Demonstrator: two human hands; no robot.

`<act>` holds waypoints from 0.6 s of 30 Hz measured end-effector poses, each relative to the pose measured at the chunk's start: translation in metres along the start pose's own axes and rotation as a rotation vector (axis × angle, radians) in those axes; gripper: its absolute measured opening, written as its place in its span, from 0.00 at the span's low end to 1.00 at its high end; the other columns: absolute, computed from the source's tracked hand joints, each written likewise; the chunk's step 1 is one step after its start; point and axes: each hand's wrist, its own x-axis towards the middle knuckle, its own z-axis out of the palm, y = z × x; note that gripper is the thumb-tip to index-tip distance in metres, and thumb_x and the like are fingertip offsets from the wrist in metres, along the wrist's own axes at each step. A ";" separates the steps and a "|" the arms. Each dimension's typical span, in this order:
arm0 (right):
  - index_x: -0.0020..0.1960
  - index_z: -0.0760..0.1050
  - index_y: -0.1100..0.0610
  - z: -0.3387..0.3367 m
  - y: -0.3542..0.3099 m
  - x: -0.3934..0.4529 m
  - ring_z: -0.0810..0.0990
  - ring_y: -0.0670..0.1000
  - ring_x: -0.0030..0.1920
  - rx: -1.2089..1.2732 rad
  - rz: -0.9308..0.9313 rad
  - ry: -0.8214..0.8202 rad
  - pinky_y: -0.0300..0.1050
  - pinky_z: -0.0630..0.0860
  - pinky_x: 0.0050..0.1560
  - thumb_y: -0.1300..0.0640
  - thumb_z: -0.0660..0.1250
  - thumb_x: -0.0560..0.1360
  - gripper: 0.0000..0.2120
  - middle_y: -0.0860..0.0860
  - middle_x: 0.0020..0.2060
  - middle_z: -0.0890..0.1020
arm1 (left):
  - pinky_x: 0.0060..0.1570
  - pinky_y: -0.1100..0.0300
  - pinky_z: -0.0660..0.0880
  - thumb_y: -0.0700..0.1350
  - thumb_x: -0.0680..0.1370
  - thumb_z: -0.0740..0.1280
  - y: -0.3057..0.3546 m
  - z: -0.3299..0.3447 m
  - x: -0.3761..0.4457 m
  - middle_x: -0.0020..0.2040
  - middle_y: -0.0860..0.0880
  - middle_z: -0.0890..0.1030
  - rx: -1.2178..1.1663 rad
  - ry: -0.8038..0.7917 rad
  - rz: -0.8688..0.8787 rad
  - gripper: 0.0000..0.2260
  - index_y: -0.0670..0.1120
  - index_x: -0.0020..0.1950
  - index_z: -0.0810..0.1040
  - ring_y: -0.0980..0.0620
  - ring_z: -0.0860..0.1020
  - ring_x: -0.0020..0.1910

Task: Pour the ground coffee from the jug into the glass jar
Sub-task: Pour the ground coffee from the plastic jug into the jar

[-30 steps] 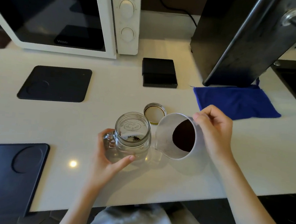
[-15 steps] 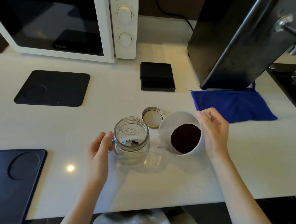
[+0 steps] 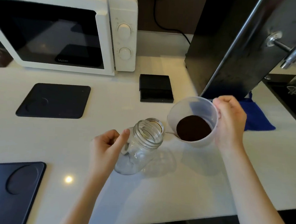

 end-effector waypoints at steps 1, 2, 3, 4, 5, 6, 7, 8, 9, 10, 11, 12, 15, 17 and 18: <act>0.32 0.73 0.46 0.002 -0.008 0.003 0.75 0.44 0.36 0.003 -0.041 -0.030 0.42 0.73 0.38 0.57 0.65 0.70 0.10 0.41 0.29 0.76 | 0.24 0.66 0.58 0.52 0.69 0.69 0.002 0.001 0.000 0.18 0.54 0.63 0.028 -0.017 0.007 0.22 0.47 0.21 0.64 0.57 0.61 0.23; 0.32 0.73 0.45 0.005 -0.015 0.006 0.75 0.43 0.36 0.003 -0.087 -0.069 0.42 0.74 0.38 0.56 0.65 0.69 0.08 0.40 0.28 0.76 | 0.24 0.66 0.57 0.53 0.69 0.69 0.003 0.003 0.001 0.19 0.54 0.62 0.052 -0.034 0.012 0.22 0.46 0.21 0.63 0.57 0.60 0.23; 0.33 0.73 0.46 0.009 -0.021 0.008 0.75 0.43 0.35 -0.007 -0.140 -0.119 0.42 0.74 0.38 0.56 0.65 0.69 0.07 0.39 0.28 0.76 | 0.24 0.65 0.57 0.54 0.68 0.68 0.005 0.004 0.001 0.19 0.54 0.61 0.073 -0.053 0.011 0.21 0.46 0.22 0.63 0.57 0.60 0.22; 0.35 0.73 0.47 0.012 -0.026 0.009 0.75 0.42 0.35 -0.021 -0.192 -0.170 0.40 0.74 0.38 0.57 0.66 0.69 0.06 0.39 0.29 0.76 | 0.24 0.64 0.56 0.54 0.68 0.67 0.007 0.005 0.002 0.19 0.54 0.60 0.092 -0.071 0.008 0.22 0.44 0.22 0.63 0.57 0.59 0.22; 0.36 0.72 0.49 0.016 -0.030 0.009 0.75 0.42 0.35 -0.037 -0.239 -0.220 0.39 0.74 0.38 0.57 0.66 0.69 0.06 0.39 0.30 0.76 | 0.24 0.63 0.55 0.55 0.68 0.66 0.008 0.006 0.001 0.19 0.54 0.60 0.110 -0.090 0.002 0.22 0.43 0.23 0.63 0.56 0.58 0.22; 0.37 0.72 0.49 0.019 -0.034 0.010 0.75 0.42 0.36 -0.055 -0.282 -0.268 0.36 0.74 0.37 0.58 0.66 0.70 0.05 0.40 0.31 0.76 | 0.25 0.61 0.55 0.56 0.68 0.66 0.009 0.007 0.001 0.19 0.54 0.59 0.126 -0.103 -0.004 0.22 0.43 0.23 0.63 0.56 0.58 0.22; 0.38 0.72 0.49 0.023 -0.036 0.010 0.75 0.42 0.37 -0.077 -0.321 -0.312 0.34 0.73 0.37 0.58 0.66 0.69 0.06 0.41 0.32 0.76 | 0.26 0.59 0.55 0.56 0.68 0.65 0.010 0.007 0.000 0.19 0.54 0.58 0.143 -0.110 -0.010 0.22 0.43 0.23 0.62 0.56 0.57 0.22; 0.38 0.71 0.49 0.025 -0.038 0.010 0.75 0.41 0.37 -0.102 -0.356 -0.352 0.32 0.72 0.37 0.58 0.67 0.69 0.06 0.42 0.33 0.76 | 0.27 0.58 0.55 0.56 0.68 0.64 0.011 0.008 -0.001 0.19 0.54 0.58 0.156 -0.104 -0.009 0.23 0.43 0.22 0.61 0.55 0.57 0.23; 0.38 0.71 0.50 0.028 -0.040 0.010 0.75 0.41 0.38 -0.130 -0.386 -0.387 0.29 0.71 0.37 0.59 0.67 0.70 0.06 0.44 0.34 0.76 | 0.29 0.57 0.55 0.56 0.68 0.64 0.011 0.008 -0.001 0.19 0.53 0.58 0.164 -0.089 -0.007 0.23 0.43 0.23 0.61 0.55 0.57 0.23; 0.39 0.71 0.51 0.031 -0.041 0.009 0.75 0.40 0.38 -0.155 -0.414 -0.416 0.28 0.71 0.37 0.59 0.67 0.70 0.06 0.46 0.34 0.76 | 0.29 0.57 0.56 0.55 0.69 0.64 0.011 0.009 -0.002 0.19 0.53 0.58 0.166 -0.068 -0.006 0.22 0.44 0.23 0.60 0.54 0.57 0.23; 0.39 0.71 0.53 0.033 -0.042 0.009 0.74 0.39 0.39 -0.173 -0.438 -0.442 0.28 0.71 0.37 0.60 0.67 0.70 0.05 0.47 0.35 0.76 | 0.30 0.56 0.56 0.55 0.69 0.64 0.011 0.010 -0.002 0.20 0.52 0.58 0.160 -0.046 -0.009 0.22 0.45 0.23 0.60 0.54 0.57 0.24; 0.39 0.72 0.55 0.035 -0.043 0.010 0.74 0.39 0.39 -0.187 -0.459 -0.461 0.28 0.71 0.38 0.60 0.67 0.70 0.05 0.47 0.35 0.75 | 0.30 0.57 0.56 0.54 0.69 0.65 0.011 0.010 -0.001 0.20 0.52 0.58 0.148 -0.026 -0.016 0.22 0.45 0.23 0.60 0.54 0.57 0.24; 0.40 0.73 0.58 0.041 -0.045 0.013 0.75 0.40 0.40 -0.232 -0.557 -0.475 0.29 0.71 0.39 0.62 0.68 0.70 0.04 0.44 0.35 0.75 | 0.29 0.58 0.54 0.49 0.72 0.67 0.010 0.014 0.001 0.20 0.53 0.56 0.105 0.013 -0.039 0.25 0.47 0.21 0.58 0.55 0.56 0.24; 0.39 0.73 0.58 0.044 -0.048 0.016 0.75 0.42 0.41 -0.252 -0.628 -0.484 0.30 0.71 0.39 0.63 0.68 0.69 0.04 0.43 0.35 0.75 | 0.29 0.59 0.54 0.47 0.73 0.68 0.010 0.017 0.004 0.19 0.53 0.56 0.091 0.020 -0.040 0.26 0.48 0.20 0.57 0.55 0.56 0.23; 0.39 0.74 0.58 0.045 -0.050 0.017 0.75 0.43 0.40 -0.256 -0.653 -0.494 0.30 0.71 0.39 0.63 0.69 0.69 0.04 0.43 0.35 0.75 | 0.29 0.58 0.54 0.47 0.73 0.68 0.011 0.019 0.005 0.19 0.54 0.56 0.086 0.021 -0.040 0.26 0.48 0.21 0.56 0.55 0.56 0.24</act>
